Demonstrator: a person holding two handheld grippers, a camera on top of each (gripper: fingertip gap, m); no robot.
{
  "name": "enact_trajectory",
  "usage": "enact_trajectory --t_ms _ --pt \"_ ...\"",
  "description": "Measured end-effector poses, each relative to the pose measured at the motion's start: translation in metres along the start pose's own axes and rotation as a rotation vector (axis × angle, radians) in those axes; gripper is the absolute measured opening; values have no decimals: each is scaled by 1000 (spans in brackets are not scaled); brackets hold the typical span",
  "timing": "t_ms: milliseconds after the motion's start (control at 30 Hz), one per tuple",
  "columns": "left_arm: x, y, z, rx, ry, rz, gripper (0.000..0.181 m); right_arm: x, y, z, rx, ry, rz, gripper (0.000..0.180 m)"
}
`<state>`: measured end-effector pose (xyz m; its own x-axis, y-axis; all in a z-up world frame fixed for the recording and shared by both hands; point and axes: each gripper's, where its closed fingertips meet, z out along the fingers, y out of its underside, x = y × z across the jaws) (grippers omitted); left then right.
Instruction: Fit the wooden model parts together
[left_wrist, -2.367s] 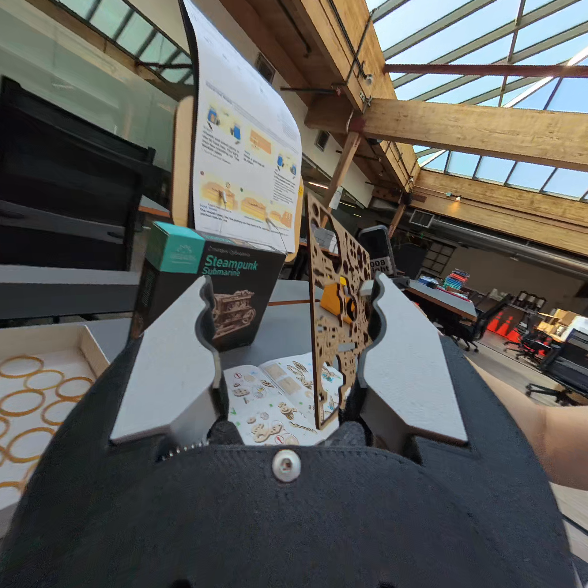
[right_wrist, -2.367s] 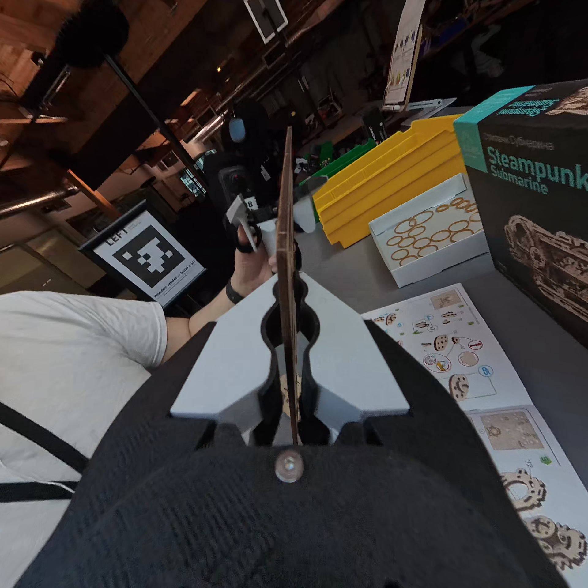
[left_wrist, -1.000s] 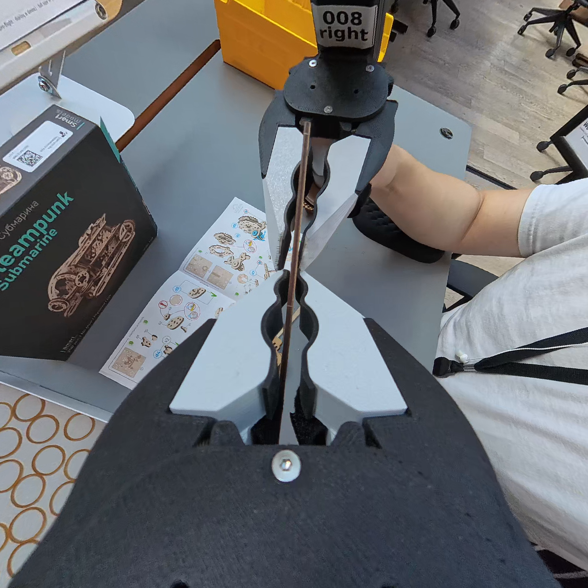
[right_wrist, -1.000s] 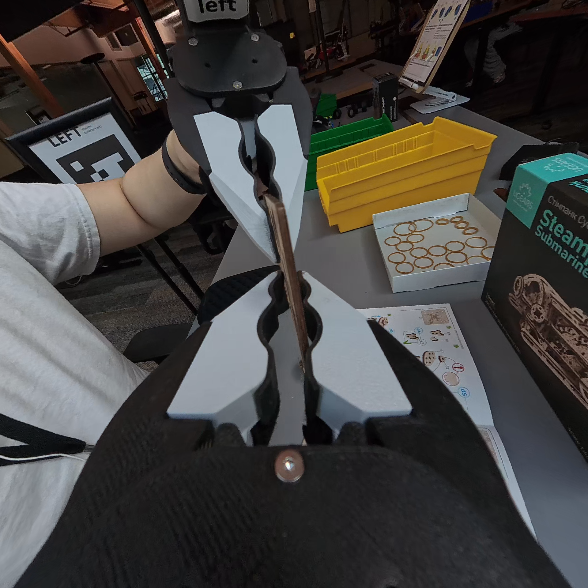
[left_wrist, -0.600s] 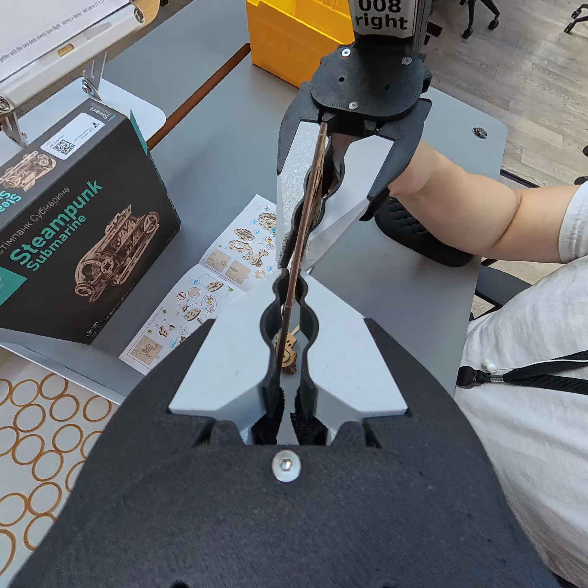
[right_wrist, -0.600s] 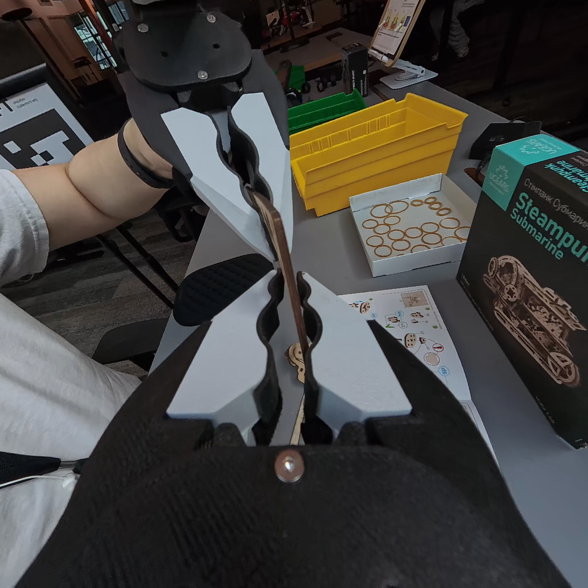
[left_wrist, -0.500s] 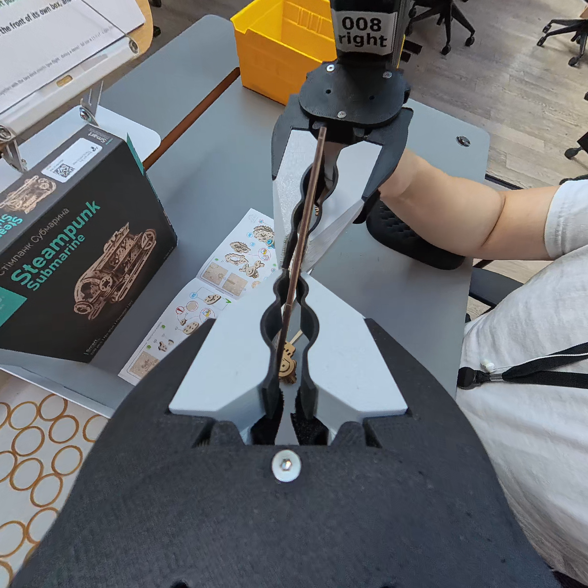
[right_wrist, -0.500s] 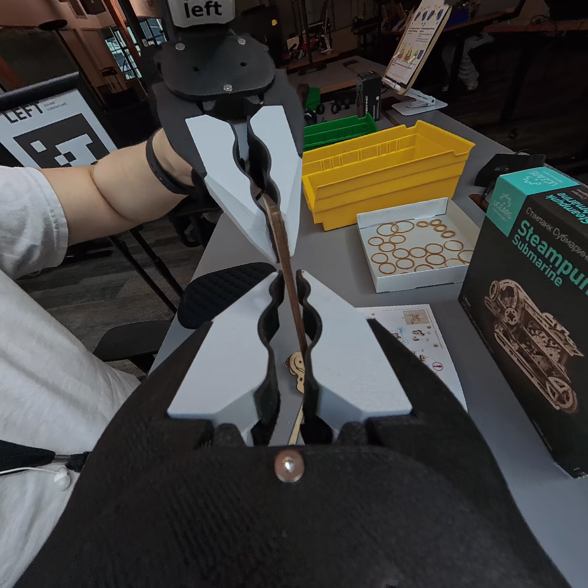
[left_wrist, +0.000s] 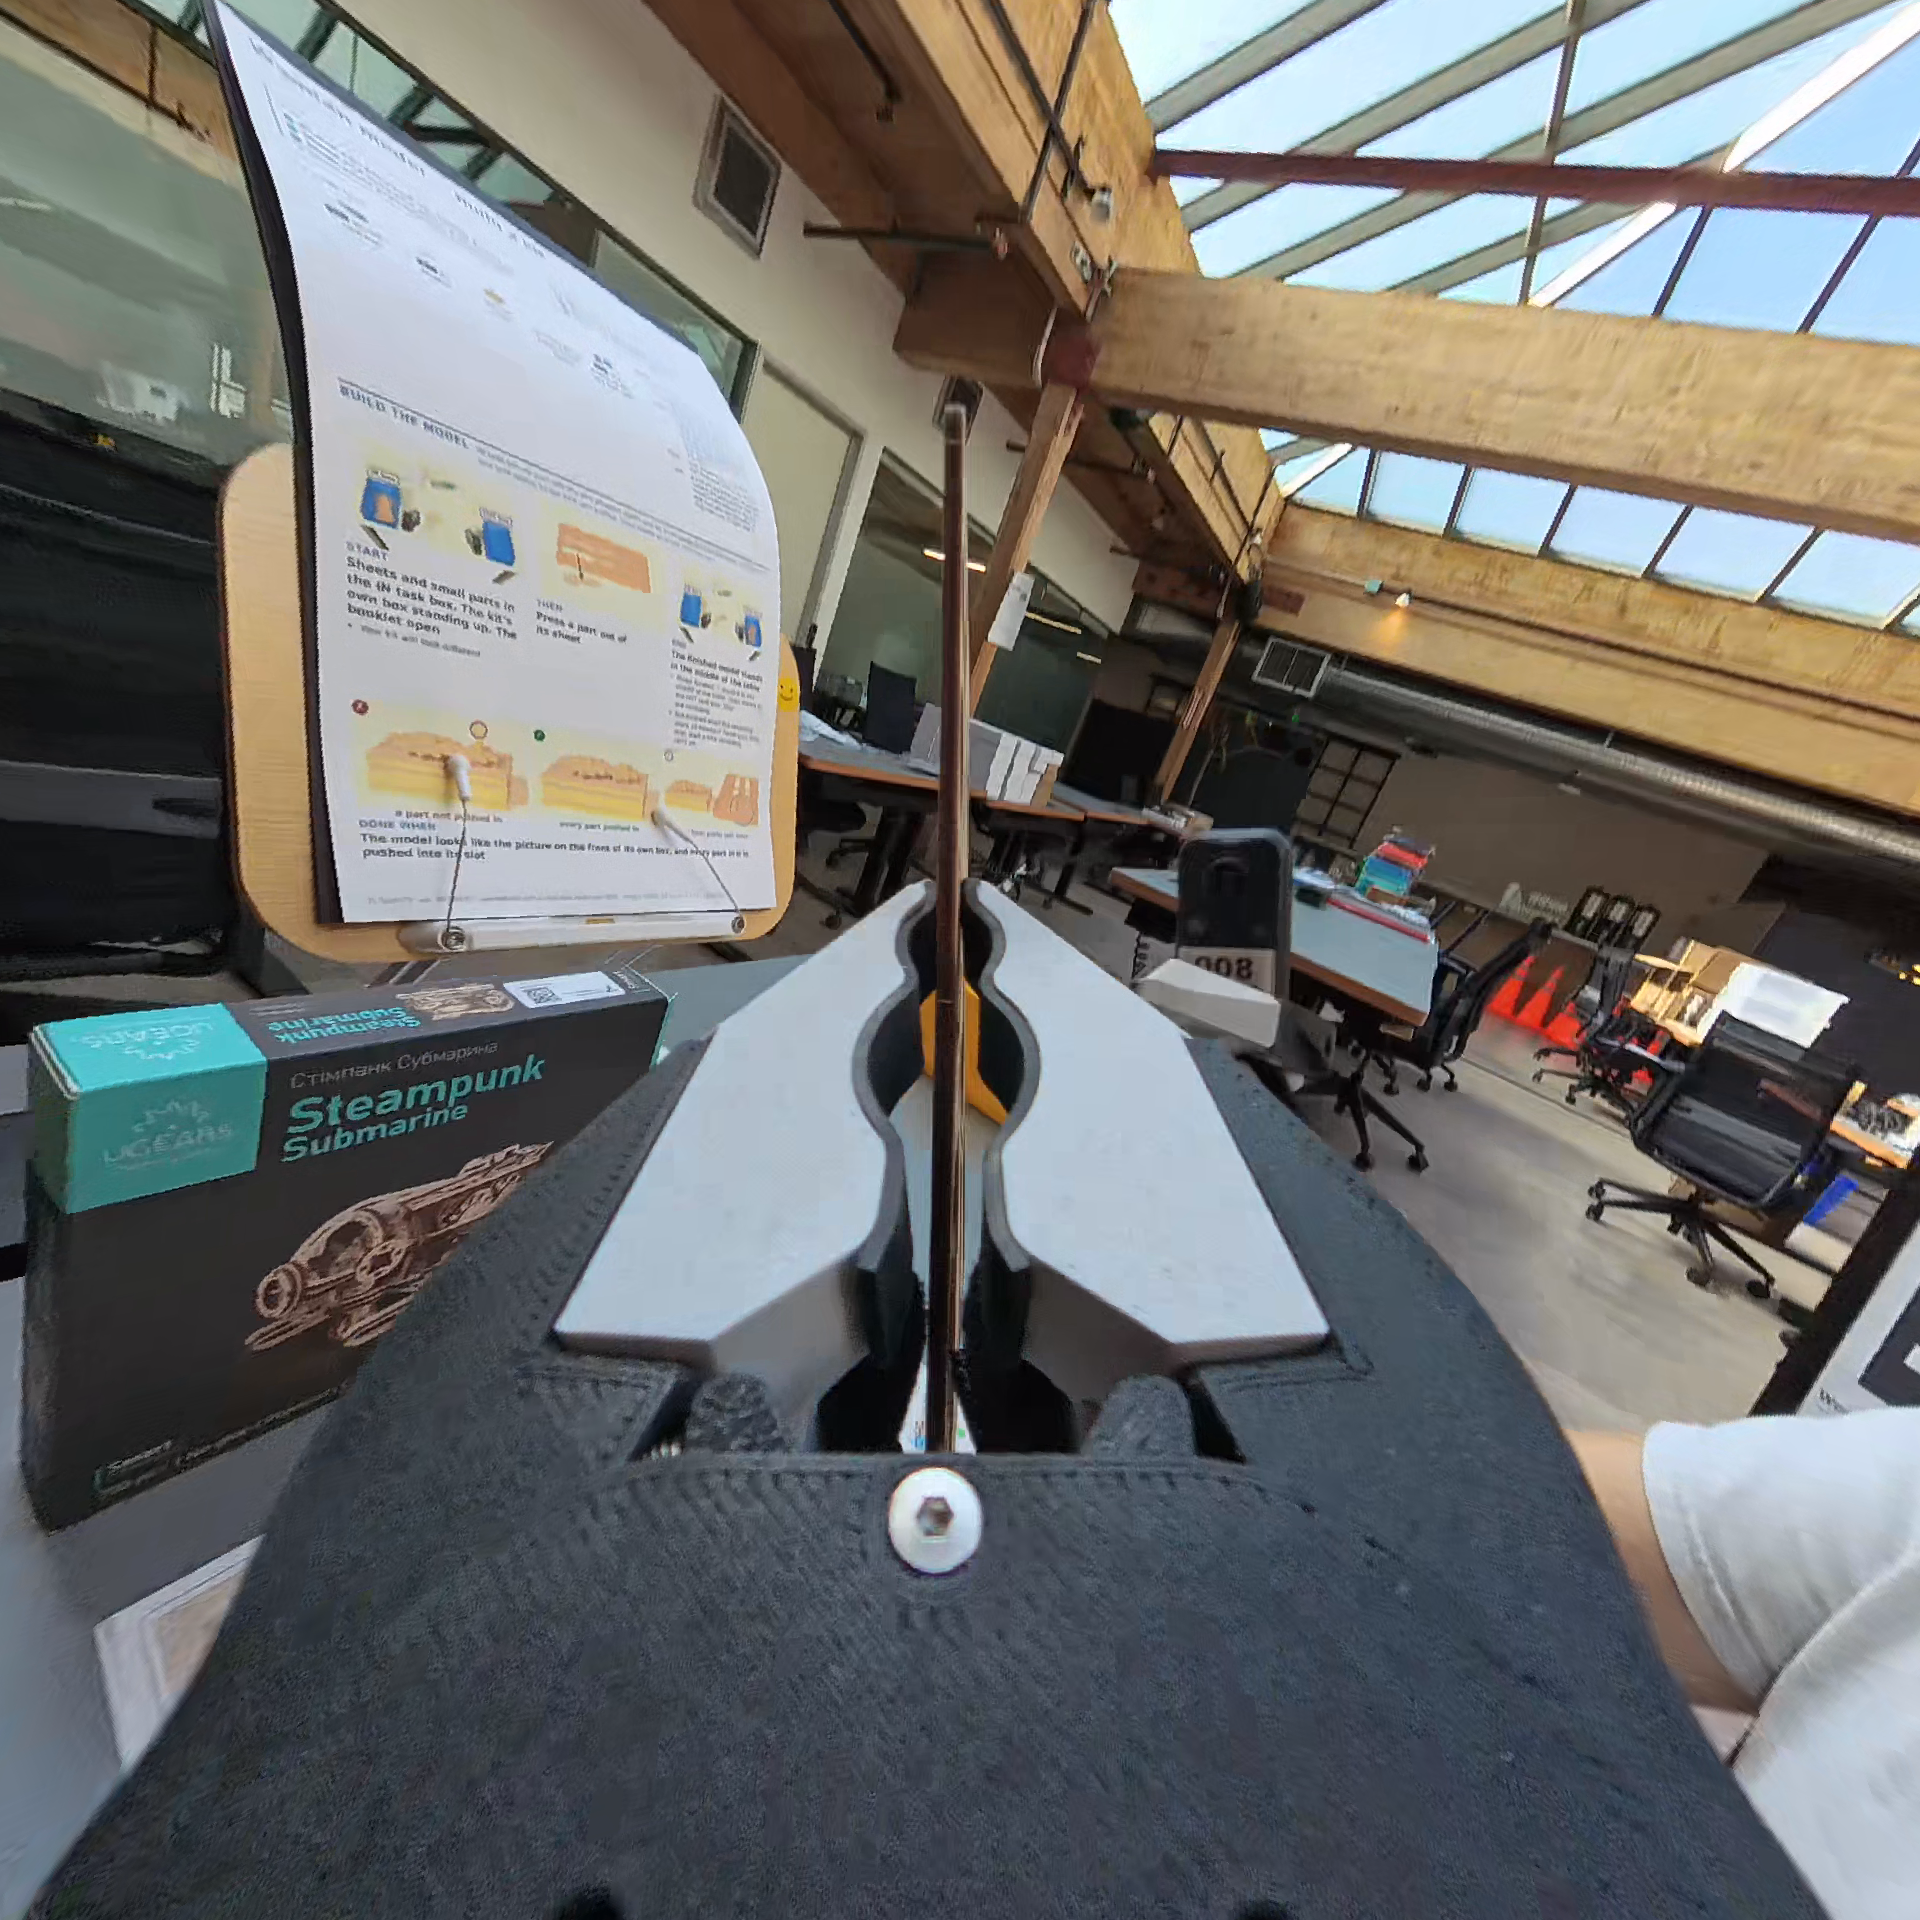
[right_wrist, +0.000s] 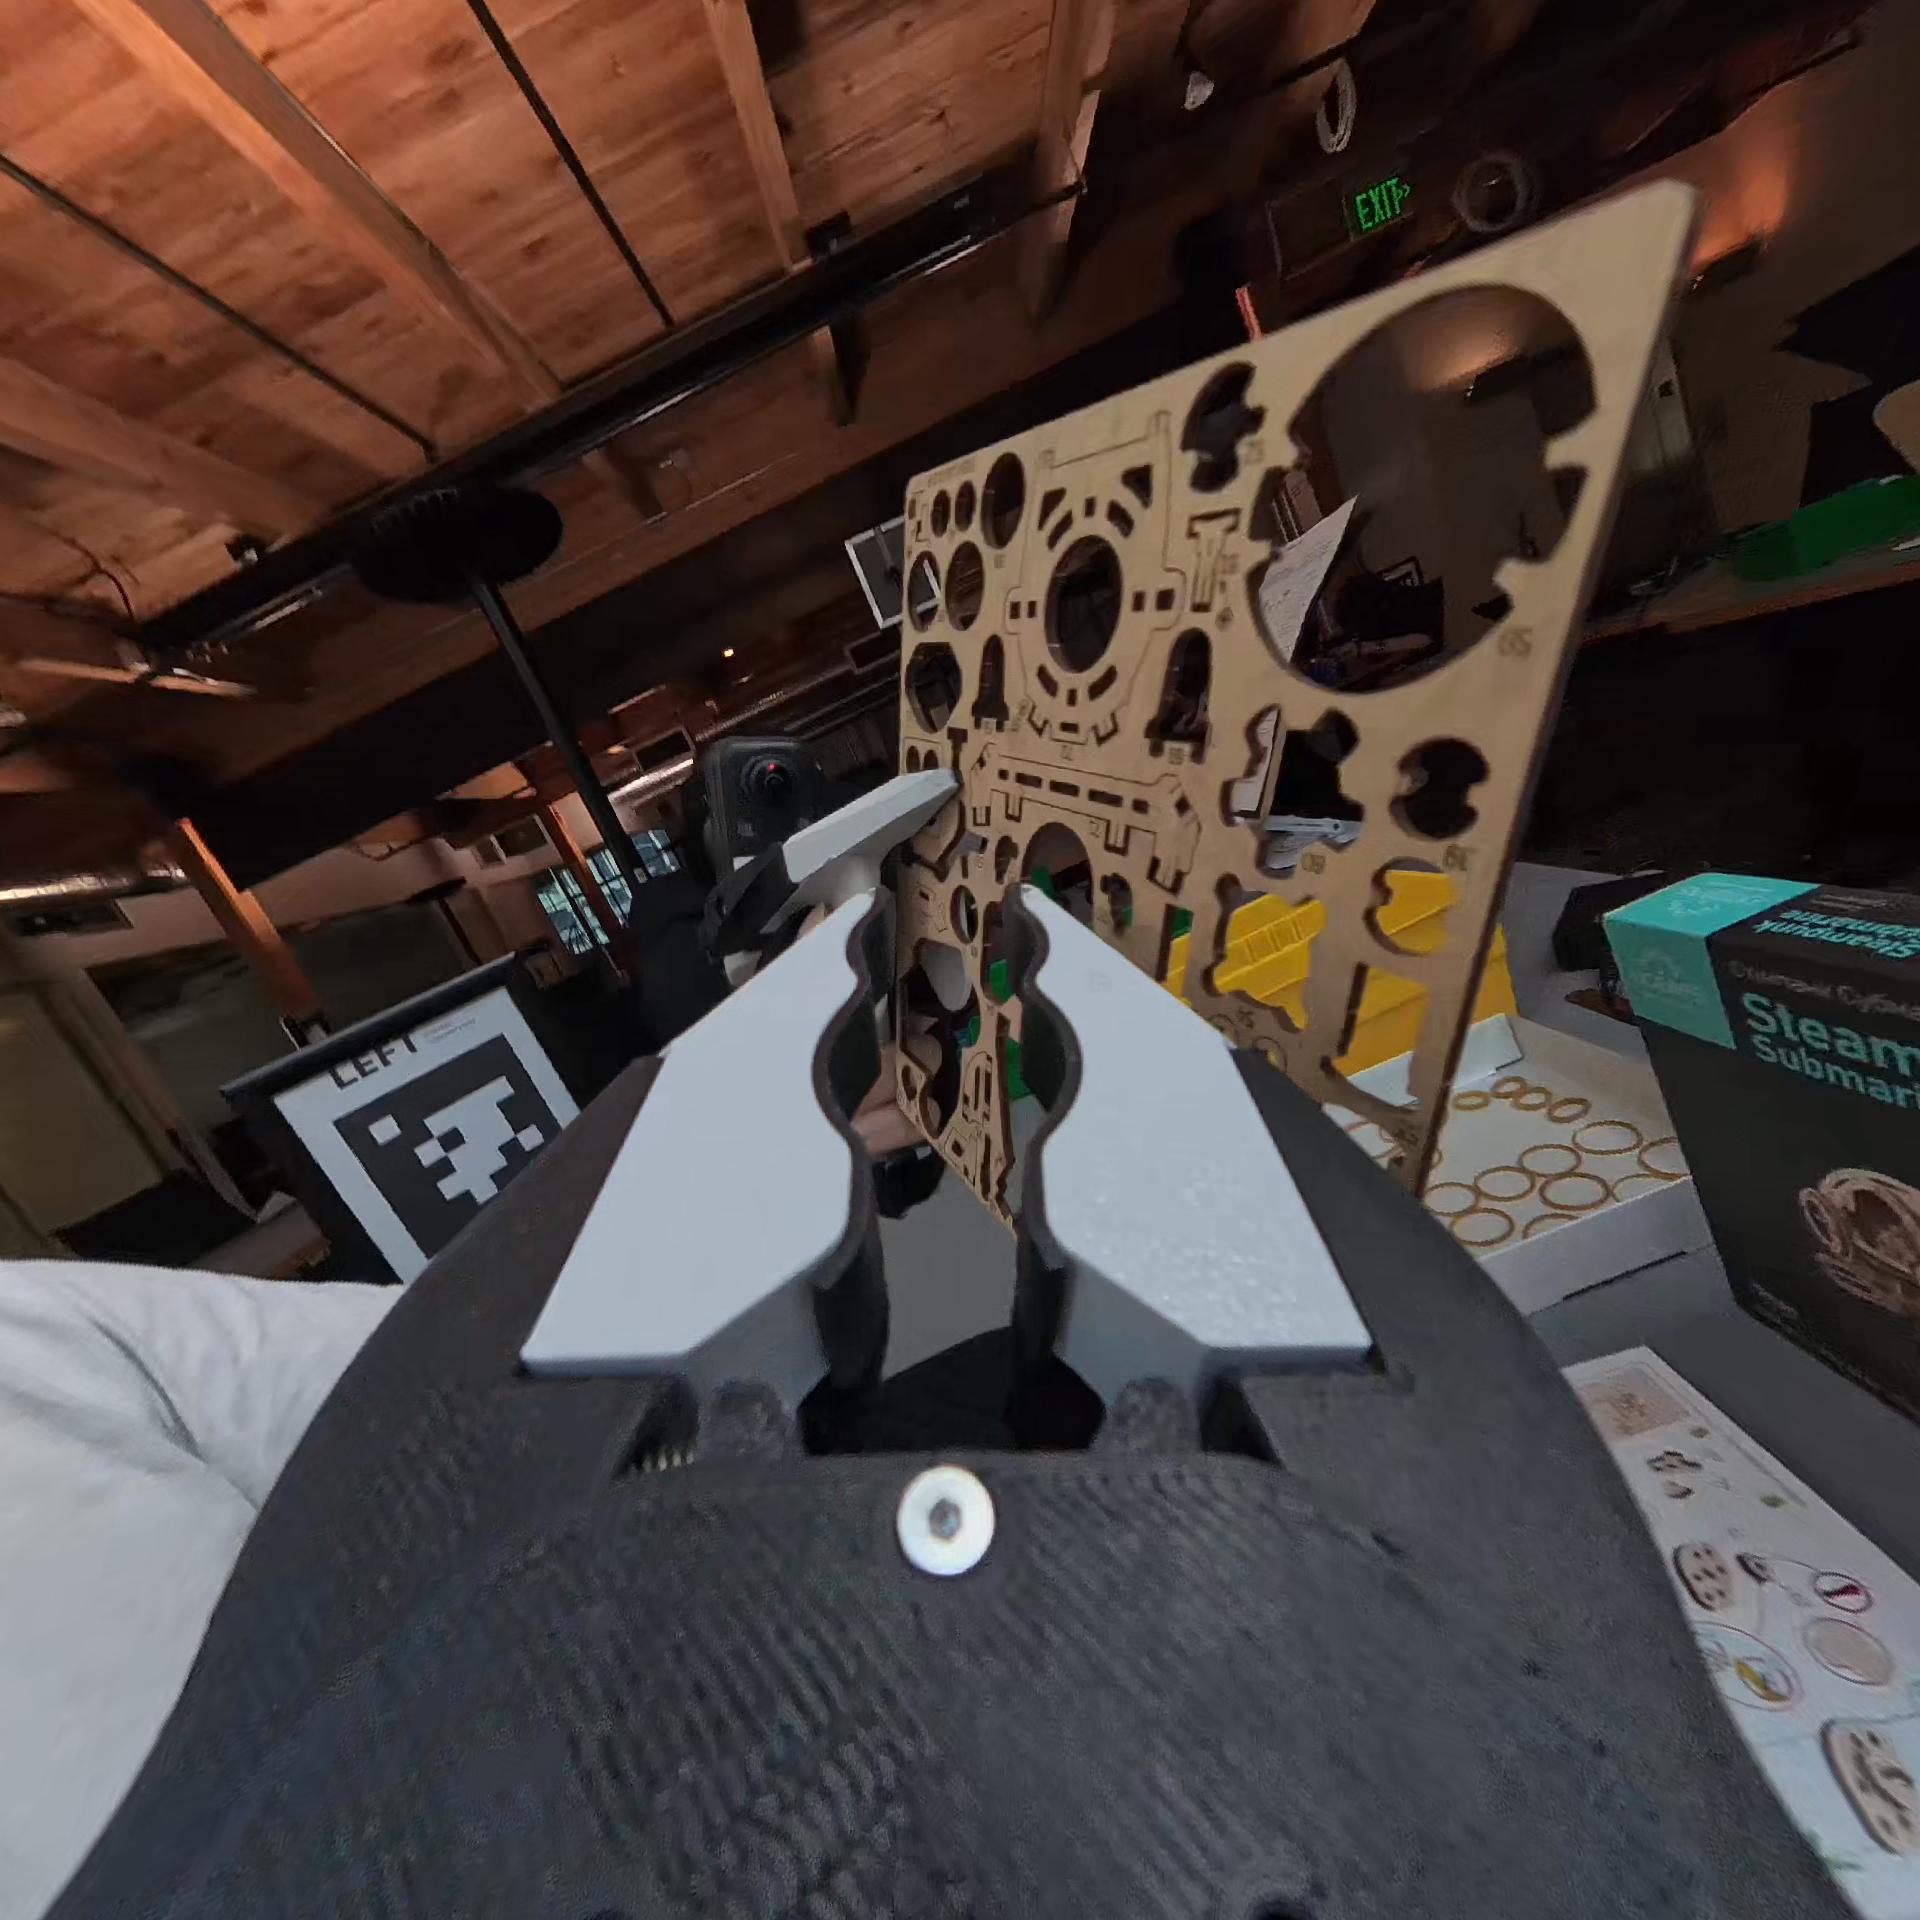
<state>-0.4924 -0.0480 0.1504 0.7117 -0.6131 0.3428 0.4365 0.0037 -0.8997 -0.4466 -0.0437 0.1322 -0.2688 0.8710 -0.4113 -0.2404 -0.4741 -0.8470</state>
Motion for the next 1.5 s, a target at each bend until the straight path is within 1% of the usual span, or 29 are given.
enact_trajectory --t_ms 100,167,300,333,367,433,467,600,667,733,833,900,967,1000,1100,1200,1433,1500 --pt "8 10 0 111 -20 24 0 8 7 2 74 -22 145 22" --pt "14 17 2 161 -21 61 0 7 2 0 113 -35 175 21" --pt "26 22 7 247 -12 139 0 7 6 2 77 -31 225 21" --pt "29 22 8 263 -12 151 0 5 2 1 104 -47 242 25" --pt "31 23 10 280 -8 153 0 6 -1 -1 124 -45 243 23" --pt "36 25 12 303 30 112 1 5 -5 -4 150 -53 228 12" --pt "36 26 13 312 41 82 2 6 -6 -5 155 -50 234 11" --pt "32 35 17 333 19 82 2 6 -3 -3 130 -28 222 27" --pt "36 36 17 344 45 65 3 8 -3 -5 127 -17 191 18" --pt "36 37 18 348 54 53 3 8 -3 -6 116 -14 177 18" --pt "36 40 20 307 70 64 4 10 -4 -8 94 21 109 17" --pt "39 37 19 258 96 125 5 8 -3 -8 56 25 76 16" --pt "43 30 20 209 127 182 17 7 0 -7 6 27 47 16" --pt "44 30 22 163 140 193 18 6 1 -6 -8 27 34 16" --pt "34 32 27 21 94 205 4 10 -1 -8 -11 62 -6 15" --pt "29 38 29 -80 72 195 3 14 -1 -10 -32 100 -68 15" --pt "30 54 27 -194 139 158 1 11 -6 -12 -87 152 -220 15" --pt "30 54 26 -185 147 144 1 10 -5 -11 -103 157 -241 16"
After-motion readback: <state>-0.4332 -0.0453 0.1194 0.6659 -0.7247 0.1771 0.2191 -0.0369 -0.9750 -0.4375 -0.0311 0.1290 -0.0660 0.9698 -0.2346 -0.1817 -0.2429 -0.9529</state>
